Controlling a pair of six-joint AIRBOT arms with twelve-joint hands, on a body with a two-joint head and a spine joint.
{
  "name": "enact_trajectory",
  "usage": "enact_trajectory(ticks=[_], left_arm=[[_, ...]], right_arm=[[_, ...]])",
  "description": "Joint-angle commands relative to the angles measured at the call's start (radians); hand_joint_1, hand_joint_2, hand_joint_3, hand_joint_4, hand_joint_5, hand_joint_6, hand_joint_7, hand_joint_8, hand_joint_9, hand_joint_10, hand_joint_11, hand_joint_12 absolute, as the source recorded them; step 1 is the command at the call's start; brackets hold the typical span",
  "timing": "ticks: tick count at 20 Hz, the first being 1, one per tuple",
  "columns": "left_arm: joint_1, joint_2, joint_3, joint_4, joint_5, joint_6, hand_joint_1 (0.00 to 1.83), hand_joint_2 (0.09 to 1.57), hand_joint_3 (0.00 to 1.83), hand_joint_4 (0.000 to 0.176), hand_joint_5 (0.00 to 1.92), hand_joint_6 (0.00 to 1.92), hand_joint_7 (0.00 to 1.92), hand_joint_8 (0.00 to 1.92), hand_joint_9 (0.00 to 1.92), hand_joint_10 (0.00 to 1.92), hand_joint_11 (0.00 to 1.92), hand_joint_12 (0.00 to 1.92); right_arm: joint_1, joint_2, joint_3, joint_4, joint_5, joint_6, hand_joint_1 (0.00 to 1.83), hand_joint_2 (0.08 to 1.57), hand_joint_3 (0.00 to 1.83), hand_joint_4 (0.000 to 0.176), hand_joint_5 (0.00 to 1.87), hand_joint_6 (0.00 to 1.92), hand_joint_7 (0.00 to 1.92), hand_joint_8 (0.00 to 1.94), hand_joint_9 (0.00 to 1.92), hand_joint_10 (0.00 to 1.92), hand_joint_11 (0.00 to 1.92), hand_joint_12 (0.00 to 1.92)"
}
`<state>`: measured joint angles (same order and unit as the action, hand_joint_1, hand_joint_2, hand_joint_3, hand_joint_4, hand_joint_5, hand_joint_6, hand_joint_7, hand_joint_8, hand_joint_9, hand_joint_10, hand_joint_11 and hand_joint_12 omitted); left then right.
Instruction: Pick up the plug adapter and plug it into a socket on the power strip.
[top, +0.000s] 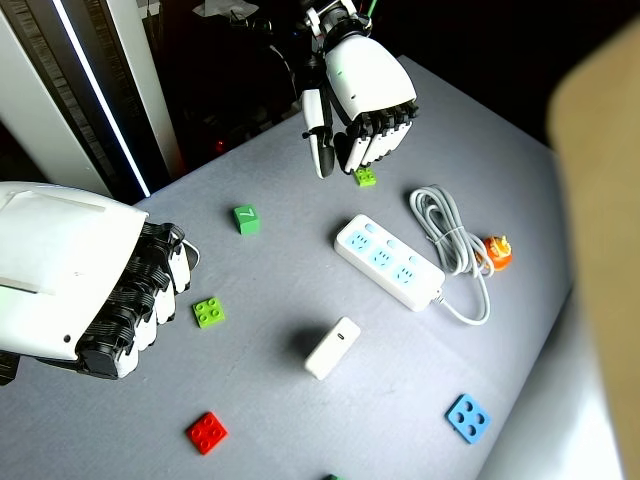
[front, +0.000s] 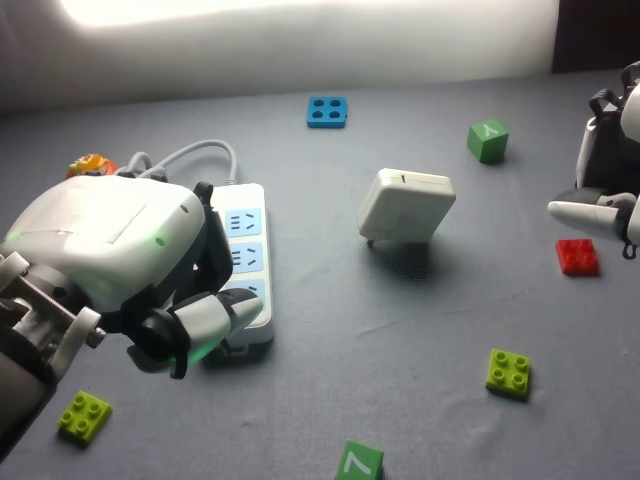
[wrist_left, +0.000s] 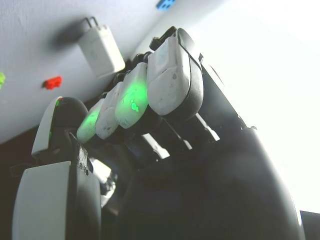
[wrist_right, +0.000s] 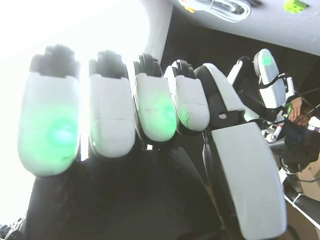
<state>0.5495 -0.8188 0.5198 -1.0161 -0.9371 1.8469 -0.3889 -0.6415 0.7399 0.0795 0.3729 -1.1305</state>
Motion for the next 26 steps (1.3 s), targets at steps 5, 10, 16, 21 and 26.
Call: enact_trajectory(ticks=[5,10,16,21,26], left_arm=[[-0.012,0.005,-0.032,-0.007,-0.079,0.059,0.02,1.21,0.00,0.000,0.00,0.00,0.00,0.00,0.00,0.00,0.00,0.08],[-0.001,0.006,-0.049,-0.054,-0.096,0.080,0.01,1.22,0.00,0.000,0.00,0.00,0.00,0.00,0.00,0.00,0.00,0.08],[0.060,0.005,-0.046,-0.105,-0.096,0.078,0.00,1.22,0.00,0.000,0.00,0.00,0.00,0.00,0.00,0.00,0.00,0.05],[0.118,-0.003,-0.039,-0.105,-0.034,0.065,0.00,1.22,0.00,0.000,0.00,0.00,0.00,0.00,0.00,0.00,0.00,0.05],[0.149,-0.076,-0.016,-0.111,-0.033,0.032,0.00,1.21,0.00,0.000,0.00,0.00,0.00,0.00,0.00,0.00,0.00,0.00]], right_arm=[[0.017,0.004,-0.002,0.041,0.085,-0.032,0.00,1.16,0.00,0.000,0.09,0.01,0.09,0.01,0.06,0.01,0.01,0.05],[0.038,-0.001,-0.002,0.102,0.067,-0.071,0.03,1.14,0.00,0.000,0.13,0.01,0.13,0.00,0.09,0.00,0.00,0.17],[0.199,-0.093,0.067,0.303,-0.216,-0.233,0.27,1.01,0.00,0.000,0.08,0.00,0.07,0.00,0.05,0.00,0.00,0.14],[0.279,-0.199,0.193,0.397,-0.353,-0.143,0.64,0.93,0.00,0.000,0.00,0.00,0.02,0.00,0.00,0.00,0.00,0.01],[0.351,-0.324,0.360,0.441,-0.479,0.005,0.93,0.89,0.00,0.000,0.00,0.00,0.00,0.00,0.00,0.00,0.00,0.00]])
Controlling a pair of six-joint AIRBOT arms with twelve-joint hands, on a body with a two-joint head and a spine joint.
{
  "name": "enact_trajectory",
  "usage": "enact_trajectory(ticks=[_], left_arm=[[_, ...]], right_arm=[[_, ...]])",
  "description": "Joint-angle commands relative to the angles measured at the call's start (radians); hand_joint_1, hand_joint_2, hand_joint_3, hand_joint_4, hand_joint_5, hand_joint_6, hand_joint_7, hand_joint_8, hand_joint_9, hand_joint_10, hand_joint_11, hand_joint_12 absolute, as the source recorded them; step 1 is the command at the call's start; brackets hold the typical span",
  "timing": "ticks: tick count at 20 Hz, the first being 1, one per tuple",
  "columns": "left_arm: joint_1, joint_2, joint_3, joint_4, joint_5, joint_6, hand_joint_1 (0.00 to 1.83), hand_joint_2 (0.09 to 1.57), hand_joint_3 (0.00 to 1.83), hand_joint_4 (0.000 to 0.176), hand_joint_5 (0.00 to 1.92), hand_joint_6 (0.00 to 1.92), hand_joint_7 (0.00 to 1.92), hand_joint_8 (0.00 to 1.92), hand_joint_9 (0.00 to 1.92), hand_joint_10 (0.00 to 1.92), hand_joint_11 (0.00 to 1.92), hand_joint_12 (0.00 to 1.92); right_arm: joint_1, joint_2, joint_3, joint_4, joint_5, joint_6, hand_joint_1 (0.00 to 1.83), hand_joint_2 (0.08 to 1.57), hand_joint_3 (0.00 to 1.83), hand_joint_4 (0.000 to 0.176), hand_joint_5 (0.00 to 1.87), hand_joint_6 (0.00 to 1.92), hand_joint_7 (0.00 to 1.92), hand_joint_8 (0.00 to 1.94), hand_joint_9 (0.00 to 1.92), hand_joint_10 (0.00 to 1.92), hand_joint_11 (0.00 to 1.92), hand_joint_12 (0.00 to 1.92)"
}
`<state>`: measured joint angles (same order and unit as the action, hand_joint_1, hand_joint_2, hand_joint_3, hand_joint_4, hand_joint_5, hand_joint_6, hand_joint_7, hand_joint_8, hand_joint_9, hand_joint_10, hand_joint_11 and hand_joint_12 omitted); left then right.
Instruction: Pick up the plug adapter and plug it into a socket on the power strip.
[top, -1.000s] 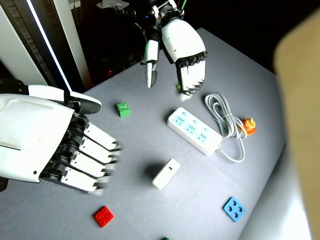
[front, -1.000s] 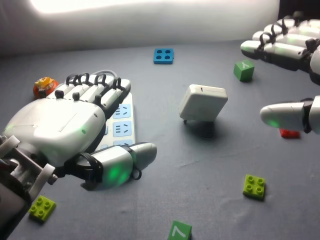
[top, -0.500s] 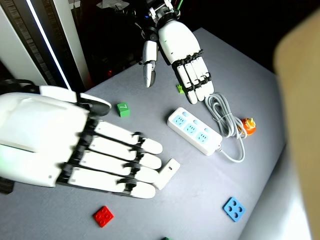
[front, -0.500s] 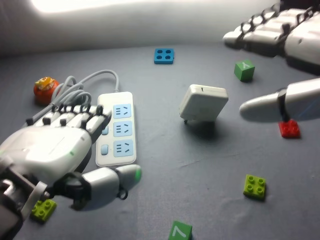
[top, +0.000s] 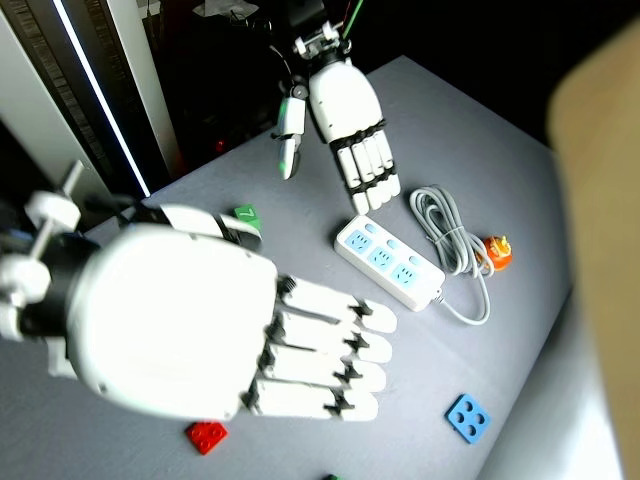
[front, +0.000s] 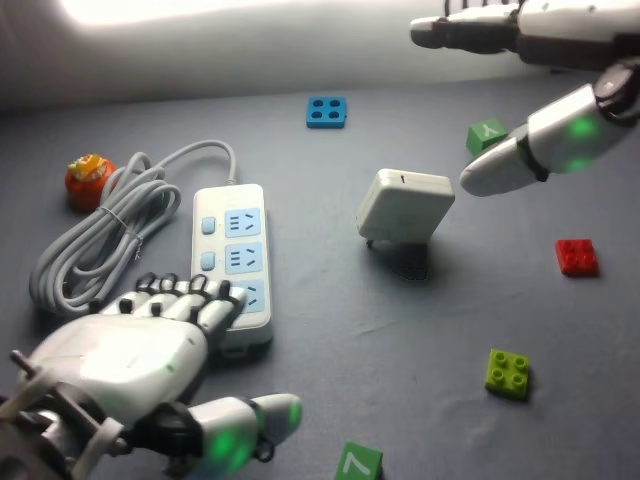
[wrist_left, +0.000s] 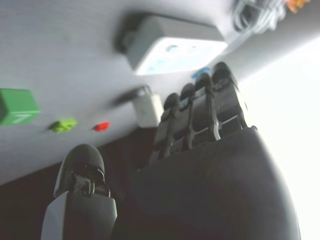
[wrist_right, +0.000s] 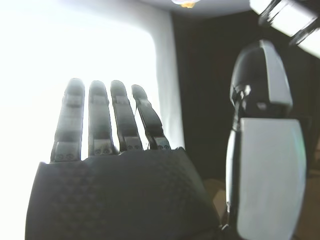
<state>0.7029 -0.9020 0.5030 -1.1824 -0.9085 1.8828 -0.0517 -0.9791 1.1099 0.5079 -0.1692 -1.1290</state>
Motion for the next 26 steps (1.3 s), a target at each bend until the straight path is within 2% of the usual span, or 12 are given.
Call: enact_trajectory(ticks=[1,3,4,5,6,10,16,20,26], left_arm=[[-0.006,-0.013,0.006,0.055,-0.068,-0.007,0.00,1.21,0.00,0.000,0.00,0.00,0.00,0.00,0.00,0.00,0.00,0.00],[-0.011,-0.071,0.015,0.042,-0.089,0.009,0.00,1.21,0.00,0.000,0.00,0.00,0.00,0.00,0.00,0.00,0.00,0.00],[-0.012,-0.075,0.016,0.041,-0.090,0.013,0.00,1.21,0.00,0.000,0.00,0.00,0.00,0.00,0.00,0.00,0.00,0.00],[-0.013,-0.081,0.019,0.038,-0.091,0.021,0.00,1.22,0.00,0.000,0.00,0.00,0.00,0.00,0.00,0.00,0.00,0.00],[-0.013,-0.087,0.023,0.038,-0.091,0.024,0.00,1.21,0.00,0.000,0.00,0.00,0.00,0.00,0.00,0.00,0.00,0.00],[-0.012,-0.108,0.052,0.028,-0.091,0.029,0.01,1.24,0.01,0.000,0.00,0.00,0.00,0.00,0.00,0.00,0.00,0.00],[-0.021,-0.137,0.094,0.013,-0.091,0.013,0.00,1.25,0.01,0.000,0.00,0.00,0.00,0.00,0.00,0.00,0.00,0.00],[-0.026,-0.142,0.106,0.007,-0.091,0.012,0.04,1.25,0.00,0.000,0.00,0.00,0.00,0.00,0.00,0.00,0.00,0.00],[-0.023,-0.148,0.116,-0.008,-0.091,0.013,0.00,1.24,0.00,0.000,0.00,0.00,0.00,0.00,0.00,0.00,0.00,0.00]], right_arm=[[0.019,-0.014,0.024,0.012,0.033,0.028,1.02,0.89,0.00,0.000,0.00,0.00,0.00,0.00,0.00,0.00,0.00,0.00],[0.018,-0.101,0.126,-0.016,-0.058,0.082,1.08,0.90,0.00,0.000,0.01,0.00,0.00,0.00,0.00,0.00,0.00,0.00],[0.019,-0.111,0.136,-0.086,-0.071,0.142,1.08,0.90,0.00,0.000,0.01,0.00,0.00,0.00,0.00,0.00,0.00,0.00],[0.021,-0.131,0.154,-0.197,-0.099,0.262,1.09,0.91,0.00,0.000,0.03,0.01,0.00,0.00,0.00,0.00,0.00,0.00],[0.019,-0.155,0.181,-0.269,-0.132,0.337,1.10,0.90,0.00,0.000,0.04,0.01,0.00,0.00,0.00,0.00,0.02,0.01],[0.001,-0.226,0.258,-0.275,-0.138,0.363,1.12,0.96,0.02,0.000,0.00,0.00,0.00,0.00,0.00,0.00,0.01,0.01],[-0.043,-0.333,0.362,-0.274,-0.139,0.441,1.13,0.95,0.01,0.000,0.00,0.00,0.00,0.00,0.00,0.00,0.00,0.02],[-0.059,-0.368,0.382,-0.274,-0.122,0.447,1.10,0.95,0.00,0.000,0.02,0.00,0.00,0.00,0.00,0.00,0.00,0.08],[-0.100,-0.398,0.401,-0.275,-0.104,0.466,1.08,0.98,0.01,0.000,0.01,0.00,0.00,0.00,0.00,0.00,0.00,0.03]])
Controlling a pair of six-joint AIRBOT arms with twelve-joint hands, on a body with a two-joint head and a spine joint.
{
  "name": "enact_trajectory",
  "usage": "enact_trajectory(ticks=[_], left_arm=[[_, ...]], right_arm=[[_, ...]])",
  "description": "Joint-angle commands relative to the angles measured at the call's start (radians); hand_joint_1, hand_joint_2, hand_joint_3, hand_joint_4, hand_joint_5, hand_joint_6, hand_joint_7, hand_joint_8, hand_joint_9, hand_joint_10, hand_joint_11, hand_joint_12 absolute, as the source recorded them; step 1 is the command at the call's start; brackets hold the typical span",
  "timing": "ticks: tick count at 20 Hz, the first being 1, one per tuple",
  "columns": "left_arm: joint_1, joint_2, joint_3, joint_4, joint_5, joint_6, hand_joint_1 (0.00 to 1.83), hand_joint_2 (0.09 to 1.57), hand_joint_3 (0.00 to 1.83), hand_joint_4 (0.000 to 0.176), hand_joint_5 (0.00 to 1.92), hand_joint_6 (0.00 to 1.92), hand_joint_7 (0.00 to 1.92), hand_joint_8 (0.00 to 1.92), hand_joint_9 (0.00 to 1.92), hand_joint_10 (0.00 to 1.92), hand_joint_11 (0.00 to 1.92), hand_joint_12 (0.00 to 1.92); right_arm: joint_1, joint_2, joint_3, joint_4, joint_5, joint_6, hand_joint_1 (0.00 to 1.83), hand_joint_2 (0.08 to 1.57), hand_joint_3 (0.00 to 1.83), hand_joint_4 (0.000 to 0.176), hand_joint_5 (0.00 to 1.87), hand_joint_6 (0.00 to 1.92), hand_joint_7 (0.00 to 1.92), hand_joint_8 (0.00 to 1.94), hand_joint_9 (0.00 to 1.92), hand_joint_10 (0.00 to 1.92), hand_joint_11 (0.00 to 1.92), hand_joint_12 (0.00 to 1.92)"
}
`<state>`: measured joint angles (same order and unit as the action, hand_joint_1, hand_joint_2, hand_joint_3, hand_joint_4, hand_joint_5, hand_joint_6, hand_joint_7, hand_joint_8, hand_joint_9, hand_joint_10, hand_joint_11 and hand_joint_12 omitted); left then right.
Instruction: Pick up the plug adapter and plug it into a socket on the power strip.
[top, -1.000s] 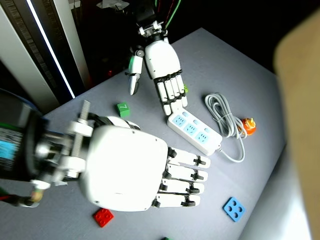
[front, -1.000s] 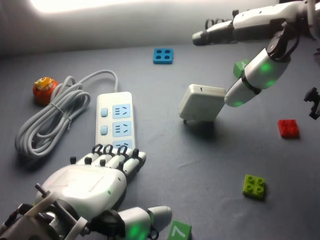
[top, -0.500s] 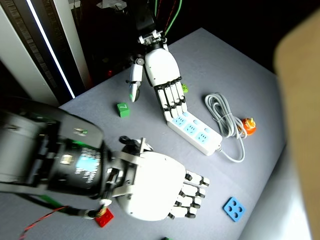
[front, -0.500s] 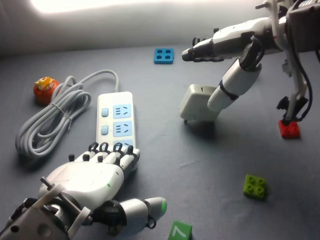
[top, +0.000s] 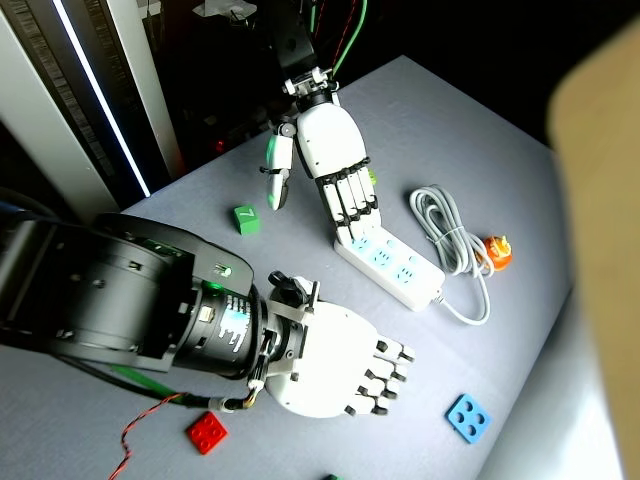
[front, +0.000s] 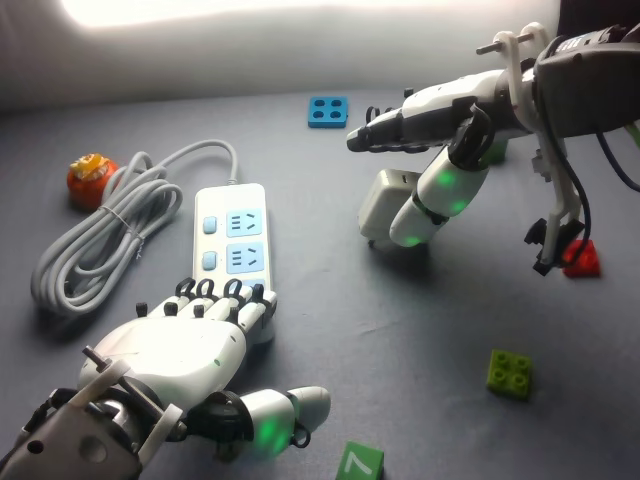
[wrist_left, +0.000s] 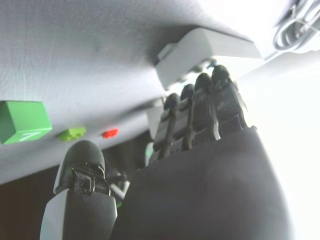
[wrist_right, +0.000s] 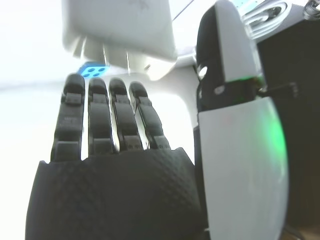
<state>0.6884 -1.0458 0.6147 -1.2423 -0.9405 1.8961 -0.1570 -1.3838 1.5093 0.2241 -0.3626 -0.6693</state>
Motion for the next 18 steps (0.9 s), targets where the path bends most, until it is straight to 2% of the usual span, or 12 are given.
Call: enact_trajectory(ticks=[1,6,10,15,17,18], left_arm=[[-0.007,-0.005,0.005,0.049,-0.058,-0.002,0.00,1.23,0.00,0.000,0.00,0.00,0.00,0.00,0.00,0.00,0.00,0.00],[-0.003,-0.005,0.007,0.033,-0.058,-0.006,0.00,1.24,0.00,0.000,0.00,0.00,0.00,0.00,0.00,0.00,0.00,0.00],[0.007,-0.008,0.006,0.029,-0.053,-0.024,0.00,1.24,0.00,0.000,0.01,0.00,0.00,0.00,0.00,0.00,0.00,0.00],[0.013,-0.010,0.007,0.020,-0.048,-0.026,0.00,1.25,0.00,0.000,0.04,0.01,0.01,0.00,0.00,0.00,0.00,0.00],[0.015,-0.012,0.009,0.016,-0.041,-0.026,0.00,1.24,0.00,0.000,0.03,0.01,0.00,0.00,0.00,0.00,0.00,0.00],[0.017,-0.014,0.010,0.011,-0.034,-0.026,0.00,1.24,0.00,0.000,0.02,0.00,0.00,0.00,0.00,0.00,0.00,0.00]], right_arm=[[-0.004,0.002,0.008,0.009,0.098,0.014,1.08,0.98,0.01,0.000,0.01,0.00,0.00,0.00,0.00,0.00,0.00,0.03],[-0.026,-0.032,0.061,0.009,0.091,0.015,1.13,1.01,0.02,0.000,0.01,0.00,0.00,0.00,0.00,0.00,0.00,0.06],[-0.038,-0.048,0.081,0.008,0.088,0.007,1.12,1.03,0.01,0.000,0.06,0.01,0.02,0.00,0.01,0.00,0.00,0.29],[-0.048,-0.069,0.101,0.008,0.090,0.006,1.10,1.05,0.01,0.000,0.07,0.00,0.04,0.00,0.02,0.00,0.00,0.31],[-0.049,-0.071,0.103,0.008,0.098,0.005,1.12,1.04,0.00,0.000,0.10,0.01,0.07,0.01,0.04,0.01,0.00,0.35],[-0.049,-0.073,0.105,0.008,0.102,0.003,1.13,1.03,0.00,0.000,0.13,0.01,0.10,0.01,0.06,0.01,0.00,0.43]])
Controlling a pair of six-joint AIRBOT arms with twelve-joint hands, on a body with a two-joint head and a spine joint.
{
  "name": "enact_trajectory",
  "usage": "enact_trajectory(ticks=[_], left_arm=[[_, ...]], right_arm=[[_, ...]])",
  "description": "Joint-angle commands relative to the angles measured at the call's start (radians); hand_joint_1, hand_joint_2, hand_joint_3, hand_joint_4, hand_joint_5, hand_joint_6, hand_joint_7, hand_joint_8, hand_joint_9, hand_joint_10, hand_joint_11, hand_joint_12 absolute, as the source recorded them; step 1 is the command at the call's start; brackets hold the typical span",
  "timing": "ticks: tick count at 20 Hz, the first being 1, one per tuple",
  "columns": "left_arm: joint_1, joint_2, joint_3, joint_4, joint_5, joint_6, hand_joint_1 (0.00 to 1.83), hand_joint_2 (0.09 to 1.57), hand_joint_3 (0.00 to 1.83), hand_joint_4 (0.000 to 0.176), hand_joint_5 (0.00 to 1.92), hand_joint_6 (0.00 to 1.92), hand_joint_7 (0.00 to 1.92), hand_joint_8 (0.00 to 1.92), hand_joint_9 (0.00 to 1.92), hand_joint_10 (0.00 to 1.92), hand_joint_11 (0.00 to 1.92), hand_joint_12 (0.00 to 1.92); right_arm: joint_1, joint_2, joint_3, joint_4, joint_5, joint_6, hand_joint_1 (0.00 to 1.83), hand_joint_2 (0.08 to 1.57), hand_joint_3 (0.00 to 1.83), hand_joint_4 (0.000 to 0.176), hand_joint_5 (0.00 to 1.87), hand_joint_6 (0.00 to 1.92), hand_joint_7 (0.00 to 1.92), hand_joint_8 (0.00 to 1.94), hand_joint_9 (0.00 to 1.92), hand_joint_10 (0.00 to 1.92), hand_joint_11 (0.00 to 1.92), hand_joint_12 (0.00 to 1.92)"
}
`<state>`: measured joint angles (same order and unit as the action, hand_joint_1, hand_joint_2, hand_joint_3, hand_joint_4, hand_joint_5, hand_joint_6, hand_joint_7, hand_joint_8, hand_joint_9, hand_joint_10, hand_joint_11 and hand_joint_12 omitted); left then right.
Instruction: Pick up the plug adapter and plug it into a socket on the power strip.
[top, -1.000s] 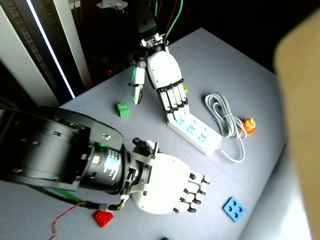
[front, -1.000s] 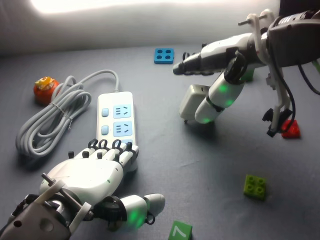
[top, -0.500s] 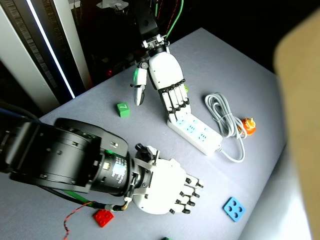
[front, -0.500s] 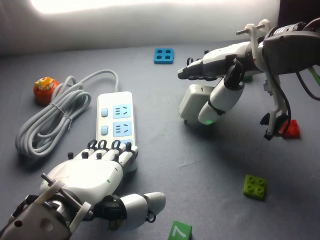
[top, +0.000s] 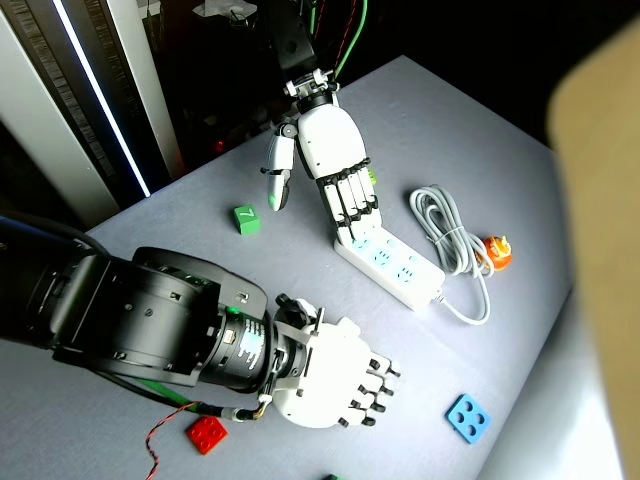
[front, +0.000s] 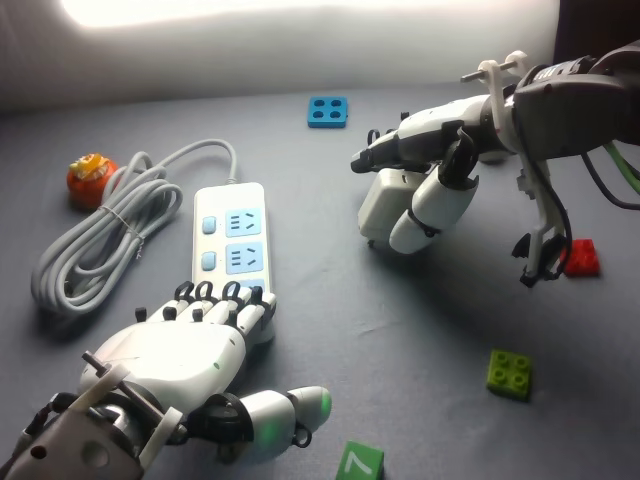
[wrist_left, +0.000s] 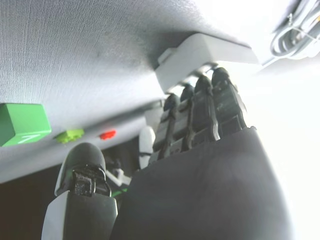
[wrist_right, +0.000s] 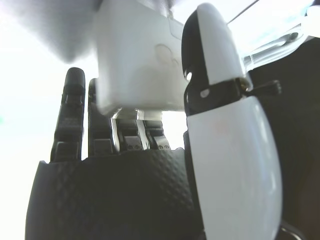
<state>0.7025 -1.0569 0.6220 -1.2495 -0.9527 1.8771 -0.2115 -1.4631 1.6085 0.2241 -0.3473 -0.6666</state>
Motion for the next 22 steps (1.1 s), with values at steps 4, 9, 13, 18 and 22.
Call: enact_trajectory(ticks=[4,9,13,18,22], left_arm=[[0.008,-0.012,0.003,0.009,-0.021,-0.008,0.00,1.22,0.00,0.000,0.02,0.00,0.00,0.00,0.00,0.00,0.00,0.00],[0.008,-0.016,0.004,0.009,-0.021,-0.023,0.00,1.24,0.00,0.000,0.02,0.00,0.00,0.00,0.00,0.00,0.00,0.00],[0.008,-0.016,0.004,0.009,-0.021,-0.024,0.00,1.24,0.00,0.000,0.03,0.01,0.01,0.00,0.00,0.00,0.02,0.01],[0.000,-0.016,0.004,0.009,-0.021,-0.030,0.00,1.24,0.00,0.000,0.02,0.00,0.00,0.00,0.00,0.00,0.00,0.00],[-0.005,-0.016,0.008,0.009,-0.021,-0.030,0.00,1.23,0.00,0.000,0.02,0.00,0.01,0.00,0.01,0.00,0.02,0.01]], right_arm=[[0.006,-0.004,0.017,0.008,0.085,-0.006,1.09,1.05,0.01,0.000,0.12,0.00,0.09,0.00,0.06,0.00,0.00,0.40],[0.012,-0.012,0.033,0.008,0.085,-0.008,1.12,1.03,0.00,0.000,0.17,0.01,0.14,0.01,0.11,0.01,0.00,0.56],[0.013,-0.015,0.034,0.008,0.084,-0.008,1.09,1.02,0.00,0.000,0.31,0.02,0.31,0.02,0.26,0.04,0.00,0.81],[0.009,-0.021,0.034,0.008,0.088,-0.007,1.06,1.07,0.01,0.000,0.54,0.05,0.58,0.04,0.49,0.08,0.00,1.16],[0.010,-0.022,0.035,0.008,0.093,-0.008,1.11,1.09,0.00,0.000,0.78,0.03,0.84,0.02,0.77,0.09,0.18,1.33]])
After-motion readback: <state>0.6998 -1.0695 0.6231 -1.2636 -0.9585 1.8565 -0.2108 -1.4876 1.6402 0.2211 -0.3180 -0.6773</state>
